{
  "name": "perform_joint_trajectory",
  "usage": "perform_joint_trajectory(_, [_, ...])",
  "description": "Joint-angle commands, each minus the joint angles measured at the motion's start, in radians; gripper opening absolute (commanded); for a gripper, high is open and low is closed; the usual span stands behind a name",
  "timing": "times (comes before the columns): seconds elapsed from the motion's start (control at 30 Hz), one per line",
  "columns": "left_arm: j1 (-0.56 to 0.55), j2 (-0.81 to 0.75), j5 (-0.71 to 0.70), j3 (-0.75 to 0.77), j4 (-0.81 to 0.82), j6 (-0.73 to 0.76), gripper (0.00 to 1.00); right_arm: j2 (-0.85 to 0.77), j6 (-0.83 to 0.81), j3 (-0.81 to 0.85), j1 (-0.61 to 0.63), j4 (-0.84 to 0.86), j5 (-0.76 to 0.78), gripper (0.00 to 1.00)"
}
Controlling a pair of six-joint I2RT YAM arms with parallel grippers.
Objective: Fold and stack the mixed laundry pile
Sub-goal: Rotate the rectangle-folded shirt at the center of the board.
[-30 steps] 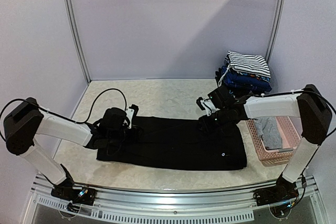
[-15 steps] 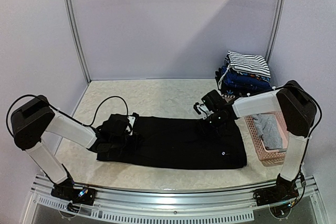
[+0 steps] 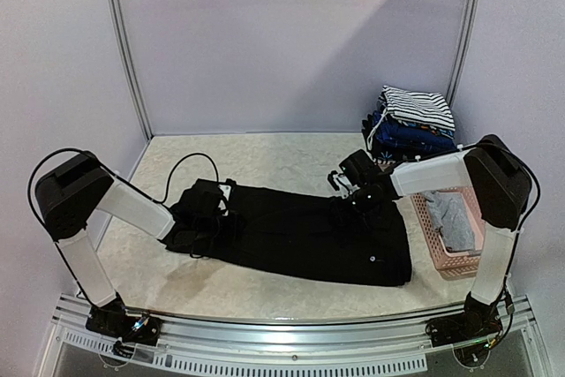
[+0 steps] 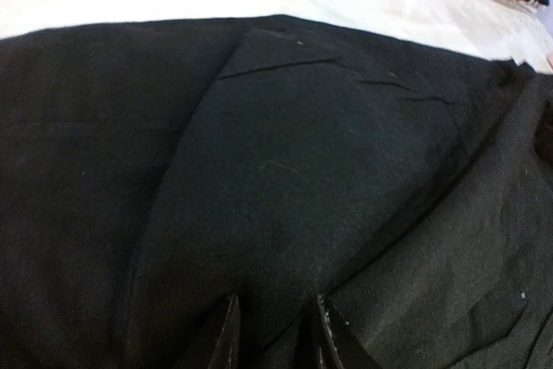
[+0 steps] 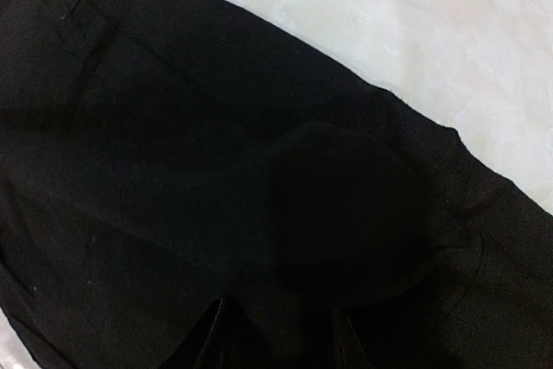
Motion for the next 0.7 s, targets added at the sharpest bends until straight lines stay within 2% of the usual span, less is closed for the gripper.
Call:
perform_joint_trajectory(0.0, [0.057,0.060,0.013,0.038,-0.142,0.037,0.29,0.016,0.077,-0.066,0.023,-0.132,-0.085,0.42])
perform_joint_trajectory(0.27, [0.135,0.128,0.035,0.225,-0.203,0.087,0.29,0.025,0.191,-0.161,0.066,0.038,-0.267,0.43])
perform_joint_trajectory(0.5, [0.185,0.229,0.070,0.430,-0.280,0.122,0.29,0.018,0.299,-0.158,0.158,0.171,-0.373,0.44])
perform_joint_trajectory(0.6, [0.199,0.257,0.083,0.496,-0.323,0.136,0.29,0.019,0.303,-0.119,0.192,0.151,-0.395,0.44])
perform_joint_trajectory(0.67, [0.200,0.241,0.077,0.502,-0.342,0.144,0.29,0.006,0.282,-0.104,0.195,0.110,-0.343,0.45])
